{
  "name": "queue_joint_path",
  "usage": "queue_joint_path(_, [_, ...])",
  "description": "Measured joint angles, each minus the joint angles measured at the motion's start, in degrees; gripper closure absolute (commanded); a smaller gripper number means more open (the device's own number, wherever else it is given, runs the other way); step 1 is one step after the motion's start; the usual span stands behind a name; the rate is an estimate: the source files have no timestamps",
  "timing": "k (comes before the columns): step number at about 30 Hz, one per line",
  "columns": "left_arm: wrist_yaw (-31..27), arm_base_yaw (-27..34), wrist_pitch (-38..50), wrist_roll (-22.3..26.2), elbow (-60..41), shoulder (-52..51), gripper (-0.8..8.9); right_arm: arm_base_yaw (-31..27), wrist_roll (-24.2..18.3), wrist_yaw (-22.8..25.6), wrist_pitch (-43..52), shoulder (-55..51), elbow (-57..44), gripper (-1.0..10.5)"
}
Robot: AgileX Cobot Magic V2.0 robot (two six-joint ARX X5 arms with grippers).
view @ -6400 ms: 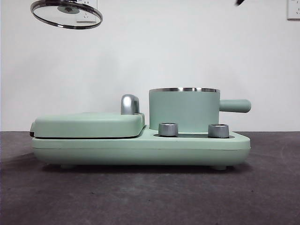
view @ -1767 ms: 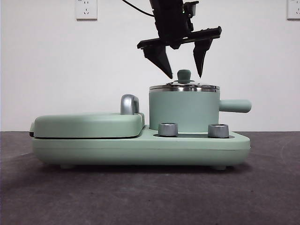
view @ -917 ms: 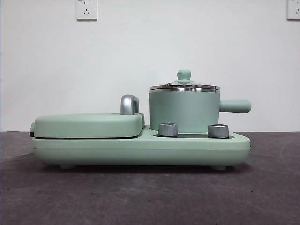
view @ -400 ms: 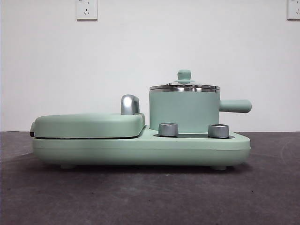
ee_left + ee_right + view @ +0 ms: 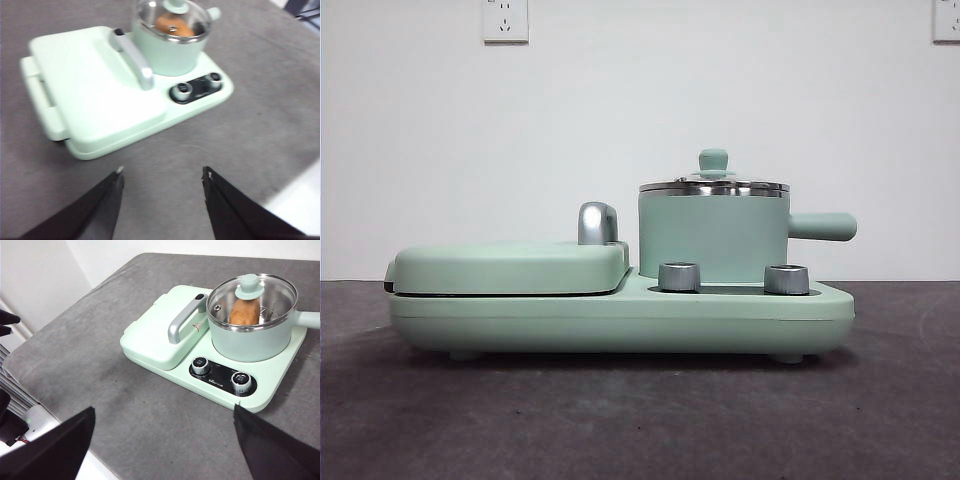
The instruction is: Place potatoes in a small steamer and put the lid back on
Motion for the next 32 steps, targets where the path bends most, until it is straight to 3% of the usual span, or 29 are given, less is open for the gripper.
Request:
queue_joint_path(4, [4.2, 0.0, 0.6, -0.4, 0.0, 0.0, 5.72, 0.0, 0.0, 0.0, -0.2, 0.0, 0.0, 5.3])
queue_joint_path(7, [5.3, 0.0, 0.6, 0.2, 0.0, 0.0, 8.12, 0.0, 0.1, 0.0, -0.5, 0.0, 0.0, 9.7])
queue_joint_path(8, [5.3, 0.0, 0.6, 0.3, 0.0, 0.0, 8.05, 0.0, 0.0, 0.0, -0.8, 0.0, 0.0, 9.2])
queue_joint_path(29, [5.2, 0.1, 0.2, 1.2, -0.3, -0.3, 8.04, 0.0, 0.0, 0.2, -1.1, 0.0, 0.0, 9.3])
queue_joint_path(32, [5.2, 2.2, 1.2, 1.2, -1.5, -1.4, 8.05, 0.0, 0.0, 0.2, -1.1, 0.0, 0.0, 9.3])
